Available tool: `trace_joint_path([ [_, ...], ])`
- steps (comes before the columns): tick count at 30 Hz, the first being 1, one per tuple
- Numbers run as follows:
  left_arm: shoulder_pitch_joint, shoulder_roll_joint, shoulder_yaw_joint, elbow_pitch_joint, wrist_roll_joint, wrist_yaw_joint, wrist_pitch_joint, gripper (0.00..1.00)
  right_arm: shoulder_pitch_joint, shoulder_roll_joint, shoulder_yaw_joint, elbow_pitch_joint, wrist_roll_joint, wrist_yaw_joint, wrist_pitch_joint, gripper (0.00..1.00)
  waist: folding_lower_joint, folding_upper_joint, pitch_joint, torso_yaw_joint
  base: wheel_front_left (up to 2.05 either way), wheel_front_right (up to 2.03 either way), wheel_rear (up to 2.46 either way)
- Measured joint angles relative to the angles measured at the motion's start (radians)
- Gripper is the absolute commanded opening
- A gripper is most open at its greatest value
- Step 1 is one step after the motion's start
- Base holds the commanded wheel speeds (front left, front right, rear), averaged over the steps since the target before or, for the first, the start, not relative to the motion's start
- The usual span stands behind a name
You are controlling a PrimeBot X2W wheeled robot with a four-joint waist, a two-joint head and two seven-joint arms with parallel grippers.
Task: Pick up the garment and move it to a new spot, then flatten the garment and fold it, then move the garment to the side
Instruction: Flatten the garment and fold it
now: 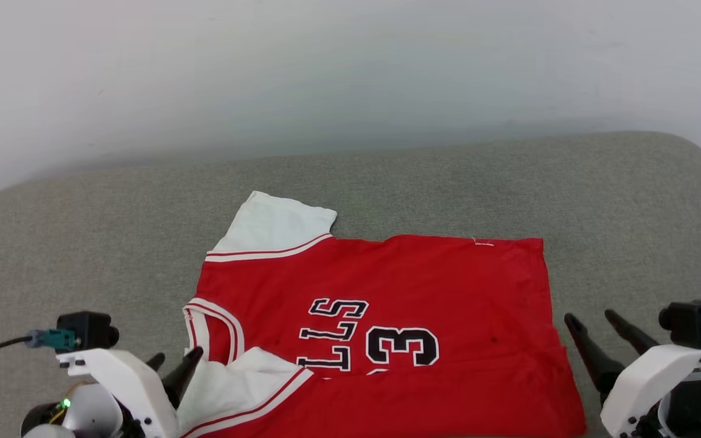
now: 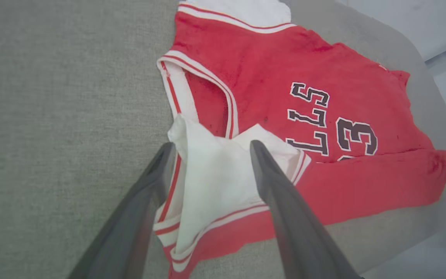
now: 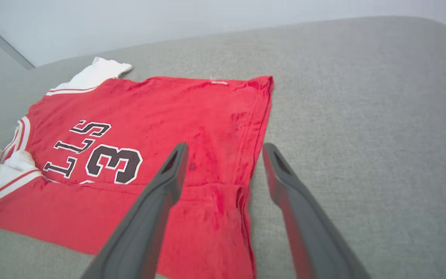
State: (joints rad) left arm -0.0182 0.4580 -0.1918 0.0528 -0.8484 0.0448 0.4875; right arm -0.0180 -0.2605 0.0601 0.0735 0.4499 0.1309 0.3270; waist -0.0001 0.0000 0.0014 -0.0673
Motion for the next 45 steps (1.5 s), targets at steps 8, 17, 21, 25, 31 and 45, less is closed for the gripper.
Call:
trace_joint_path([
  [8, -0.192, -0.019, 0.022, 0.002, 0.107, 0.047, -0.133, 1.00, -0.038, 0.052, -0.063, -0.103, -0.099, 0.000, -0.161, 1.00, 0.0001, 0.0000, 0.069, -0.033, 0.00, 0.00, 0.00],
  [17, -0.503, 0.001, 0.040, 0.129, 0.168, 0.050, -0.180, 1.00, -0.143, 0.103, -0.073, -0.160, -0.126, 0.000, -0.249, 1.00, 0.0001, 0.0000, 0.238, -0.084, 0.00, 0.00, 0.00],
  [21, -0.646, 0.041, 0.029, 0.193, 0.168, 0.023, -0.106, 1.00, -0.182, 0.111, -0.068, -0.172, -0.125, 0.000, -0.276, 1.00, 0.0002, 0.0000, 0.316, -0.119, 0.00, 0.00, 0.00],
  [25, -0.763, 0.088, -0.003, 0.253, 0.168, -0.002, 0.029, 1.00, -0.211, 0.125, -0.060, -0.182, -0.123, 0.000, -0.302, 1.00, 0.0002, 0.0000, 0.381, -0.166, 0.00, 0.00, 0.00],
  [31, -0.879, 0.180, -0.063, 0.323, 0.179, -0.021, 0.274, 1.00, -0.230, 0.143, -0.046, -0.185, -0.106, 0.000, -0.333, 1.00, 0.0002, 0.0000, 0.465, -0.241, 0.00, 0.00, 0.00],
  [45, -0.935, 0.315, -0.072, 0.302, 0.162, 0.087, 0.658, 0.00, -0.249, 0.163, -0.029, -0.127, -0.044, 0.000, -0.368, 1.00, 0.0000, 0.0000, 0.598, -0.358, 0.00, 0.00, 0.00],
])
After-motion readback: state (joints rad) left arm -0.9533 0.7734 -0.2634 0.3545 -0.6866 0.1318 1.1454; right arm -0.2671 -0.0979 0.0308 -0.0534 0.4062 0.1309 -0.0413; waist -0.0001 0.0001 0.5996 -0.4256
